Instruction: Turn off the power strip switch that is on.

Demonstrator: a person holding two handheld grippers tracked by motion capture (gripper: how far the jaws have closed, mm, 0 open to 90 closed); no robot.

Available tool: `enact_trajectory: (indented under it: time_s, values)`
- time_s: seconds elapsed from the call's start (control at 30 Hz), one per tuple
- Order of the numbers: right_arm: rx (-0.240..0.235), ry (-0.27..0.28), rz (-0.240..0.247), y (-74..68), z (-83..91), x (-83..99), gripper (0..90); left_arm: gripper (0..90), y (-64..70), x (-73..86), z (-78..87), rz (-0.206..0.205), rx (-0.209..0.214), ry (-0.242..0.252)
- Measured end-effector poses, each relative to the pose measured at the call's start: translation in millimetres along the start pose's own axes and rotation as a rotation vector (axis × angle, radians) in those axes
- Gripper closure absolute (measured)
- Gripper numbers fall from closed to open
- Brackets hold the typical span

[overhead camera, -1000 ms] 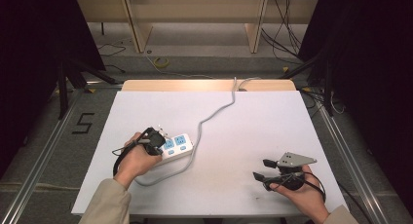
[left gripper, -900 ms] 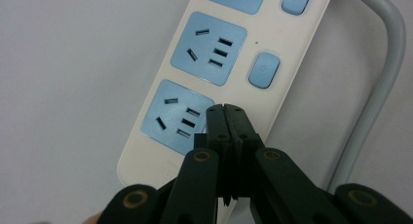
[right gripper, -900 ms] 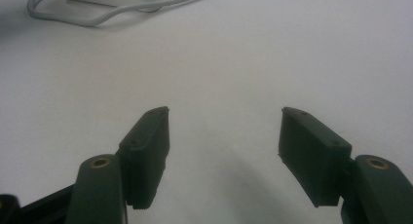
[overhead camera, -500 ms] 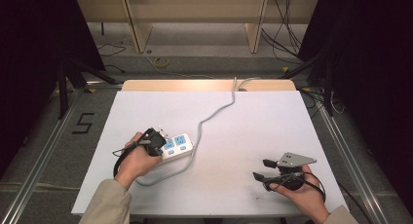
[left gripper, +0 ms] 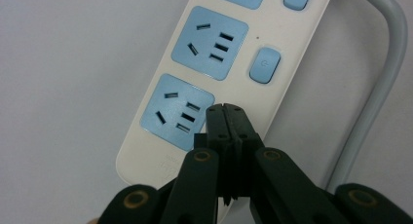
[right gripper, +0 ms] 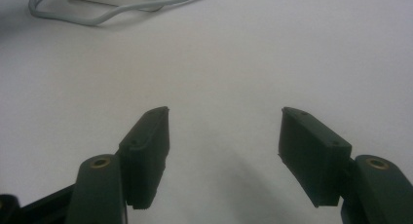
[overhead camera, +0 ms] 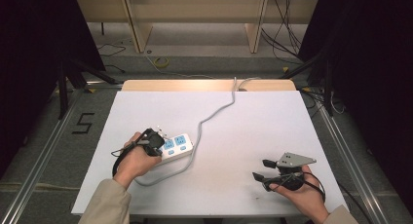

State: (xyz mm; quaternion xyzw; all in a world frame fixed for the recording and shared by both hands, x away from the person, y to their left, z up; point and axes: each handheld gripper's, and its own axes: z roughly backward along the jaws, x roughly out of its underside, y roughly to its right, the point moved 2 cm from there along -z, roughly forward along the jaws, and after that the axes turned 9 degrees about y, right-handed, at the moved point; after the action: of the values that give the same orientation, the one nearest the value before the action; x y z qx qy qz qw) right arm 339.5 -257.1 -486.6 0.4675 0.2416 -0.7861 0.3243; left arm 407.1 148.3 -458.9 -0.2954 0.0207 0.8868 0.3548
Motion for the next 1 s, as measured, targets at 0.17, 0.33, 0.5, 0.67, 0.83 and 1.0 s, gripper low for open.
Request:
enact_trajectory:
  time_s: [0.17,0.33,0.5,0.67,0.83,1.0]
  values:
    - [-0.001,0.0,-0.001,-0.4,-0.3,-0.1,36.7,89.7,-0.2,-0.1,-0.1,-0.002,0.0,-0.001]
    - [-0.001,-0.001,0.001,-0.3,-0.7,-0.1,36.7,89.7,-0.6,-0.5,-0.2,-0.002,0.006,-0.008]
    - [-0.002,0.002,0.005,-0.4,-1.1,-0.3,36.7,89.7,0.3,-1.3,-0.2,-0.013,-0.001,-0.016]
    - [-0.001,0.0,0.006,-0.6,-1.3,-0.3,36.7,89.7,1.5,-2.2,-0.8,-0.021,-0.006,-0.021]
    - [-0.003,0.001,0.005,-0.6,-1.2,-0.3,36.7,89.7,1.3,-1.9,-1.1,-0.005,-0.006,-0.017]
    - [-0.002,0.0,0.006,-0.7,-1.1,-0.3,36.8,89.8,1.8,-1.8,-1.4,-0.042,-0.017,-0.053]
